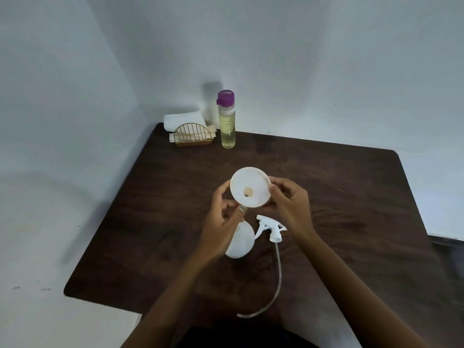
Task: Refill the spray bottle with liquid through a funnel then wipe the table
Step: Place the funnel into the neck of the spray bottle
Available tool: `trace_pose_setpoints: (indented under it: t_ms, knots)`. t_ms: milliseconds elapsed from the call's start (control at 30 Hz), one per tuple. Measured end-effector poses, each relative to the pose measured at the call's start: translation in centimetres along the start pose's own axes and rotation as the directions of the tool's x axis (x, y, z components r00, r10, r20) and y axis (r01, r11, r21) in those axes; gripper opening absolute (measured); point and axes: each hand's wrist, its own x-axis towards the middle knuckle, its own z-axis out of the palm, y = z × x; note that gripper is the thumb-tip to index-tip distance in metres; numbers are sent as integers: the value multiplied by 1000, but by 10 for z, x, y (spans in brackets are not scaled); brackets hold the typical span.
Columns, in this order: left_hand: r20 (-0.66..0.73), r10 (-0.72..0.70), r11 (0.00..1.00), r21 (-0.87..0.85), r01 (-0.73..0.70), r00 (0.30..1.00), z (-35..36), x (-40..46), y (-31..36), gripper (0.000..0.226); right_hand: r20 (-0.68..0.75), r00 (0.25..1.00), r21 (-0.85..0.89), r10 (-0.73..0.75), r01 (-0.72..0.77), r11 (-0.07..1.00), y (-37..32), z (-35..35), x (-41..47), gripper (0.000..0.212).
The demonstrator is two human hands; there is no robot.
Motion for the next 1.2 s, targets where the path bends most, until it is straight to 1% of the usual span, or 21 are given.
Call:
trace_pose_setpoints:
  t_ms: [67,167,233,300,367,467,600,700,800,933,1067,1200]
  knots:
    - [-32,18,999,-31,-19,999,-4,-11,1,55,33,999,9,-7,7,1000,-2,-2,-10,20]
    - [-82,51,998,-38,-54,995,-9,-22,0,48,26,999,-12,-46,46,999,-5,-3,-19,20]
    - [-109,57,998,3,-57,992,-11,-28,-2,42,24,999,13,-47,47,999,-9,-2,-25,19]
    - [-130,52,996,80,-42,990,-12,-33,-7,41,34,998,11,-60,60,998,-12,-1,-30,18]
    - [-123,36,990,140,-18,992,-12,-38,-14,45,43,996,-14,-81,82,997,-15,-1,-35,17]
    - [-75,-41,984,172,53,996,-10,-41,-22,48,54,995,-57,-85,88,994,-15,1,-39,15]
    - [-60,-105,962,245,117,993,-10,-41,-31,69,75,995,-78,-73,79,994,-14,4,-44,14]
    - [-65,-119,951,279,133,991,-10,-41,-34,71,82,994,-88,-68,75,993,-13,6,-48,13]
    - [-78,-103,945,305,122,992,-12,-41,-35,64,68,995,-97,-72,78,992,-13,8,-51,14]
    - [-106,-70,930,352,103,992,-14,-38,-37,44,42,994,-111,-98,102,989,-15,8,-52,14]
    - [-127,-44,928,363,88,991,-15,-38,-37,41,27,994,-146,-105,108,983,-13,9,-51,14]
    - [-140,-46,935,342,92,989,-14,-37,-38,42,80,995,-154,-66,78,985,-9,10,-52,13]
